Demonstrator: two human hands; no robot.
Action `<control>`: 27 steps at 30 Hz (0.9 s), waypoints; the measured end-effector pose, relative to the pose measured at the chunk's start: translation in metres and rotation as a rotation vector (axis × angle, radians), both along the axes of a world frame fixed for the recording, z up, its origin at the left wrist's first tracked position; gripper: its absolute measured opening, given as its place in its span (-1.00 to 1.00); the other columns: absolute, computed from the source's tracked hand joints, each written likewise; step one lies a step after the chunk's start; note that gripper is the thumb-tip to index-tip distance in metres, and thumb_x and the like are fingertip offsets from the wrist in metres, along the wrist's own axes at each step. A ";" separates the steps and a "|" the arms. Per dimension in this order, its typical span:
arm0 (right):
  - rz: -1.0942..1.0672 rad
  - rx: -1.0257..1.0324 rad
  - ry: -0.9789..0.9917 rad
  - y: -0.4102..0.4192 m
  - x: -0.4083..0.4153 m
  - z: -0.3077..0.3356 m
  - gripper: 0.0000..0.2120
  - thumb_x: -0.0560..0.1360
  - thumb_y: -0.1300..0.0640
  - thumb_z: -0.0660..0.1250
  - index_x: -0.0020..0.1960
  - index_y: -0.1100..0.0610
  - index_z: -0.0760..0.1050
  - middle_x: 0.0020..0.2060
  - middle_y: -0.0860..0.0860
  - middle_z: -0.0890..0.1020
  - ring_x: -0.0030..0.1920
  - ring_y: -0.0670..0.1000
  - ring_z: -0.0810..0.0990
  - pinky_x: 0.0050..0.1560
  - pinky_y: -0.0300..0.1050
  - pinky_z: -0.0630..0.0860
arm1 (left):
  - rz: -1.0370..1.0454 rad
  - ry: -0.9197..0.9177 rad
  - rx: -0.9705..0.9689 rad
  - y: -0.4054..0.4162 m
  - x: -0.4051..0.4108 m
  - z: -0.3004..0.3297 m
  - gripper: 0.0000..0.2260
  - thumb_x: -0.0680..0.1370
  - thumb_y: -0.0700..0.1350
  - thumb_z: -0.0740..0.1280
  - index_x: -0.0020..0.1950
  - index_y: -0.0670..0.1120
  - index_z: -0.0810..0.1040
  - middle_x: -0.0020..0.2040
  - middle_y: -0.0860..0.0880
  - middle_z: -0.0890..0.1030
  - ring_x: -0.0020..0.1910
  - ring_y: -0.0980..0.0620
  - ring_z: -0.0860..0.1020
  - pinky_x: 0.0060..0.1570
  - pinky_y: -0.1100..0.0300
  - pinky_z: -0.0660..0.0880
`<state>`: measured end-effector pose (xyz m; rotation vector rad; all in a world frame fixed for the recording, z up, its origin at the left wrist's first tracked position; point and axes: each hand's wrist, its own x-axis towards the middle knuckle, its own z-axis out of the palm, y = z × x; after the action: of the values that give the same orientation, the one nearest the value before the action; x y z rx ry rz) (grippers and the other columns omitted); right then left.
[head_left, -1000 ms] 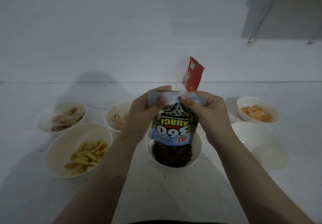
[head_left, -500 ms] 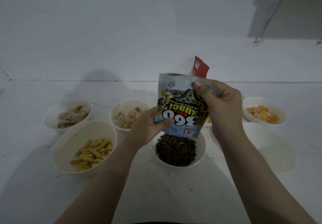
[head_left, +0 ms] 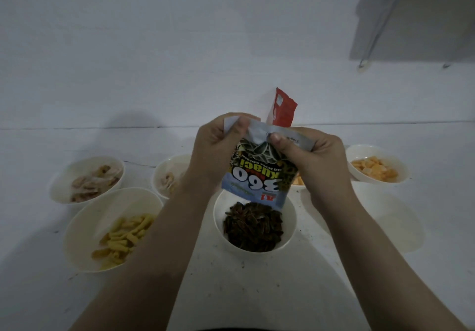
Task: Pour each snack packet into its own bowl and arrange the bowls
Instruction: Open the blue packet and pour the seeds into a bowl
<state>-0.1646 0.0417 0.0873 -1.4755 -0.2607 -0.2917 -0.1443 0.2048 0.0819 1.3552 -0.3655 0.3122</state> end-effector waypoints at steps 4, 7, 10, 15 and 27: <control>0.053 -0.209 0.105 0.000 0.004 -0.012 -0.84 0.43 0.18 0.51 -0.01 0.00 0.68 -0.14 -0.01 0.75 -0.12 0.04 0.74 -0.04 0.09 0.67 | 0.029 0.071 -0.110 -0.005 0.004 -0.010 -0.73 0.62 -0.18 0.25 -0.21 -0.07 0.66 -0.25 -0.02 0.68 -0.22 -0.02 0.63 -0.19 0.11 0.56; 0.089 -0.268 0.191 0.006 0.005 -0.029 -0.78 0.41 0.14 0.54 0.01 -0.06 0.64 -0.10 -0.09 0.75 -0.09 -0.04 0.73 0.03 0.11 0.66 | 0.055 0.112 -0.135 -0.005 0.004 -0.011 -0.76 0.62 -0.20 0.24 -0.17 -0.14 0.63 -0.28 0.02 0.67 -0.25 0.06 0.64 -0.25 0.19 0.56; 0.080 -0.421 0.222 0.008 0.015 -0.036 -0.75 0.37 0.06 0.57 0.02 -0.07 0.65 -0.11 -0.09 0.74 -0.10 -0.06 0.72 0.01 0.09 0.66 | 0.048 0.180 -0.218 -0.002 0.005 -0.014 -0.78 0.62 -0.19 0.24 -0.16 -0.17 0.62 -0.30 -0.03 0.67 -0.26 0.02 0.65 -0.29 0.16 0.58; 0.133 -0.660 0.312 0.009 0.026 -0.054 -0.84 0.36 0.01 0.55 -0.17 0.09 0.69 -0.26 0.01 0.72 -0.23 0.05 0.68 -0.07 0.08 0.64 | 0.095 0.228 -0.364 0.018 0.015 -0.011 -0.82 0.61 -0.12 0.28 -0.07 -0.19 0.60 -0.14 -0.20 0.65 -0.13 -0.19 0.64 -0.12 -0.13 0.62; -0.069 0.146 0.353 0.000 0.015 -0.061 -0.82 0.53 0.25 0.38 0.11 0.12 0.63 -0.04 0.07 0.74 -0.07 0.06 0.72 -0.11 -0.03 0.66 | 0.217 0.499 -0.652 0.020 0.019 -0.043 -0.80 0.61 -0.06 0.27 0.18 -0.10 0.56 0.24 -0.23 0.59 0.25 -0.24 0.55 0.12 -0.14 0.54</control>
<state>-0.1500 0.0421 0.0265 -1.3651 0.0941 -0.0990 -0.1257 0.2250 0.0386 0.7844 0.2890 0.2317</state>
